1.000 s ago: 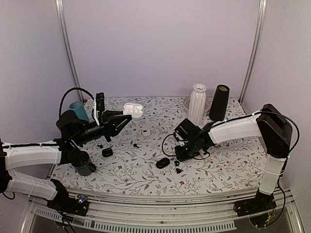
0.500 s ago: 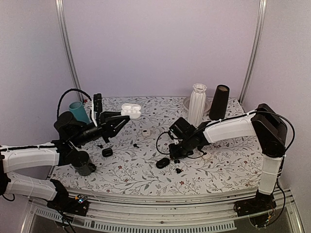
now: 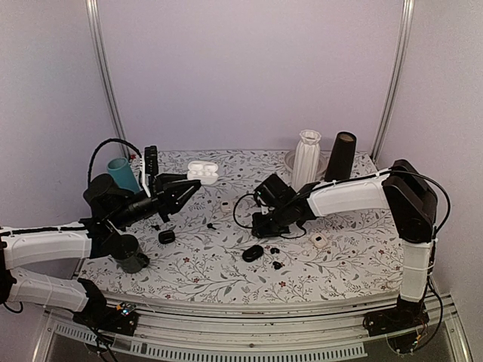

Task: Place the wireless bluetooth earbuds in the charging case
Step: Adjust the earbuds at the center of the board.

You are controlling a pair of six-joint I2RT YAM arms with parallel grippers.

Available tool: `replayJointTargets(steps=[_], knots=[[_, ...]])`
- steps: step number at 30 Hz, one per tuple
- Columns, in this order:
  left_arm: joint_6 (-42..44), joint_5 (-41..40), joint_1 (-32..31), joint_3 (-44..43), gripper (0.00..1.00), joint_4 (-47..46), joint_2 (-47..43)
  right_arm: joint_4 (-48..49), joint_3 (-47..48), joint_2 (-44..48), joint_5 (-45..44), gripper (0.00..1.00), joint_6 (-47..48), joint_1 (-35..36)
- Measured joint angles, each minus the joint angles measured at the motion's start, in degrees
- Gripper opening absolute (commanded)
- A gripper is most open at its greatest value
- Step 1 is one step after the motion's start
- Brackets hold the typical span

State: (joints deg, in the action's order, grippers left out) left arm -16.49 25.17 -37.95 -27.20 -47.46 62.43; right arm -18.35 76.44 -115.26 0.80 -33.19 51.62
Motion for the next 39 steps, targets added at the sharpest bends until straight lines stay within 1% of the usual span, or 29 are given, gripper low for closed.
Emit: replayJointTargets(steps=[5, 9, 12, 14, 17, 39], knots=[[-0.02, -0.09, 0.02, 0.00, 0.00, 0.04, -0.11, 0.44, 0.35, 0.00, -0.02, 0.24, 0.85, -0.42], [-0.02, -0.13, 0.04, 0.00, 0.00, 0.07, -0.15, 0.24, 0.35, 0.00, 0.26, 0.21, 2.38, -1.14], [-0.02, -0.15, 0.04, 0.00, 0.00, 0.11, -0.20, -0.52, 0.35, 0.00, 0.26, 0.20, 3.32, -1.57], [-0.02, -0.15, 0.04, 0.00, 0.00, 0.13, -0.20, -0.98, 0.33, 0.00, 0.26, 0.15, 3.72, -1.77], [-0.02, -0.17, 0.04, 0.00, 0.00, 0.15, -0.20, -1.46, 0.24, 0.00, -0.04, 0.13, 4.13, -1.62], [-0.02, -0.28, 0.04, 0.09, 0.00, 0.15, -0.87, -2.97, -1.09, 0.00, -1.36, 0.12, 2.78, 0.81]])
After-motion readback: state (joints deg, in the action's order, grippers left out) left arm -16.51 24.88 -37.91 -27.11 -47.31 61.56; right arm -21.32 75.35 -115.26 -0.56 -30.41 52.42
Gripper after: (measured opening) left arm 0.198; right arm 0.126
